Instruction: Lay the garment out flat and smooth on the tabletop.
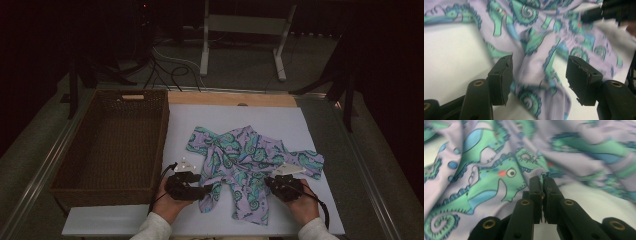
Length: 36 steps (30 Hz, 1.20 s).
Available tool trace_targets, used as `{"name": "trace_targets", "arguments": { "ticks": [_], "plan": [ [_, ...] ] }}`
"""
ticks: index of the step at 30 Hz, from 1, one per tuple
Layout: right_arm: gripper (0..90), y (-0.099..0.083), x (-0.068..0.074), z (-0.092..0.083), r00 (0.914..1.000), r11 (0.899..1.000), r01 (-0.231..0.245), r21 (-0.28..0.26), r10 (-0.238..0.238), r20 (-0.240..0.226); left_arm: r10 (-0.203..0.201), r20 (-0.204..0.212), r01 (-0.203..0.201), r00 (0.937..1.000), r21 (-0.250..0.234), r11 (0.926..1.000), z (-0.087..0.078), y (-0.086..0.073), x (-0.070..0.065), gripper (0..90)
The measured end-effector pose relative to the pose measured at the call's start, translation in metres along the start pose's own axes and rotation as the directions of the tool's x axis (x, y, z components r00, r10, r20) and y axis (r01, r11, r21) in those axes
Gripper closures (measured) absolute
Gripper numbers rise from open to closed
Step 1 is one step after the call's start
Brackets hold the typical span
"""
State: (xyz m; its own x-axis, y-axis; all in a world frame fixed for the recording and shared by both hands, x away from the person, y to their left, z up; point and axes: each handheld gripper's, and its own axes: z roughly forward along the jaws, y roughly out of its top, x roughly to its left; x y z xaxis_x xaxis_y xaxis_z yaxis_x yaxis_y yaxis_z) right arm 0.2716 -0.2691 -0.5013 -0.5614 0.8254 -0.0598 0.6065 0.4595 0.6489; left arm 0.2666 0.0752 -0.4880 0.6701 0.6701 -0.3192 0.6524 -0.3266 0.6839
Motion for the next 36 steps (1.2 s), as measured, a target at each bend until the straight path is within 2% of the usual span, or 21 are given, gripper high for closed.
{"name": "trace_targets", "arguments": {
  "ticks": [2, 3, 4, 5, 6, 13, 15, 18, 20, 23, 24, 28, 32, 33, 36],
  "plan": [
    [86.5, 0.000, -0.008, -0.002, 0.9994, 1.000, -0.030, -0.007, 0.030, 0.013, -0.007, -0.005, 0.007, 1.0000, 0.005, 1.0000, 0.000, -0.002, 0.002, 39.2],
    [86.5, 0.000, -0.008, -0.002, 0.9994, 1.000, -0.030, -0.007, 0.030, 0.013, -0.007, -0.005, 0.007, 1.0000, 0.005, 1.0000, 0.000, -0.002, 0.002, 39.2],
    [86.5, -0.001, -0.015, -0.004, 0.9982, 0.999, -0.052, -0.011, 0.052, 0.029, -0.013, -0.009, 0.013, 0.9999, 0.007, 0.9999, 0.001, -0.003, 0.003, 39.2],
    [86.5, -0.001, -0.015, -0.004, 0.9982, 0.999, -0.052, -0.011, 0.052, 0.029, -0.013, -0.009, 0.013, 0.9999, 0.007, 0.9999, 0.001, -0.003, 0.003, 39.2],
    [86.6, -0.002, -0.022, -0.006, 0.9968, 0.997, -0.070, -0.015, 0.070, 0.038, -0.009, -0.009, 0.009, 0.9999, 0.008, 0.9999, 0.002, -0.004, 0.002, 39.2],
    [86.7, -0.007, -0.042, -0.009, 0.9912, 0.994, -0.106, -0.011, 0.106, 0.079, -0.004, -0.019, 0.004, 0.9998, 0.025, 0.9997, 0.005, -0.006, 0.002, 38.8],
    [86.7, -0.009, -0.049, -0.011, 0.9884, 0.994, -0.109, -0.003, 0.108, 0.107, -0.005, -0.018, 0.005, 0.9998, 0.023, 0.9997, 0.005, -0.006, 0.003, 38.5],
    [86.7, -0.012, -0.059, -0.014, 0.9825, 0.993, -0.117, 0.005, 0.115, 0.146, -0.008, -0.019, 0.009, 0.9998, 0.023, 0.9997, 0.006, -0.006, 0.004, 38.5],
    [86.6, -0.015, -0.067, -0.016, 0.9750, 0.991, -0.134, 0.006, 0.131, 0.180, -0.011, -0.026, 0.011, 0.9996, 0.026, 0.9996, 0.007, -0.006, 0.004, 38.5],
    [86.3, -0.021, -0.081, -0.020, 0.9628, 0.983, -0.186, -0.001, 0.182, 0.199, -0.011, -0.024, 0.012, 0.9996, 0.033, 0.9994, 0.012, -0.006, 0.003, 38.5],
    [86.3, -0.023, -0.085, -0.021, 0.9610, 0.979, -0.203, -0.001, 0.200, 0.192, -0.009, -0.024, 0.010, 0.9997, 0.036, 0.9993, 0.014, -0.006, 0.002, 38.5],
    [87.2, -0.025, -0.087, -0.023, 0.9557, 0.977, -0.212, 0.002, 0.207, 0.210, -0.005, -0.015, 0.005, 0.9999, 0.044, 0.9990, 0.024, -0.003, -0.002, 38.9],
    [87.7, -0.024, -0.087, -0.023, 0.9450, 0.980, -0.200, 0.013, 0.189, 0.267, 0.012, -0.007, -0.011, 0.9999, 0.061, 0.9981, 0.035, 0.002, -0.006, 39.7],
    [87.6, -0.025, -0.088, -0.023, 0.9416, 0.978, -0.207, 0.009, 0.197, 0.273, 0.016, -0.005, -0.016, 0.9999, 0.063, 0.9979, 0.037, 0.003, -0.007, 40.1],
    [87.4, -0.026, -0.090, -0.024, 0.9398, 0.976, -0.217, 0.013, 0.205, 0.274, 0.028, 0.006, -0.029, 0.9996, 0.069, 0.9972, 0.044, 0.007, -0.010, 42.6]
  ]
}}
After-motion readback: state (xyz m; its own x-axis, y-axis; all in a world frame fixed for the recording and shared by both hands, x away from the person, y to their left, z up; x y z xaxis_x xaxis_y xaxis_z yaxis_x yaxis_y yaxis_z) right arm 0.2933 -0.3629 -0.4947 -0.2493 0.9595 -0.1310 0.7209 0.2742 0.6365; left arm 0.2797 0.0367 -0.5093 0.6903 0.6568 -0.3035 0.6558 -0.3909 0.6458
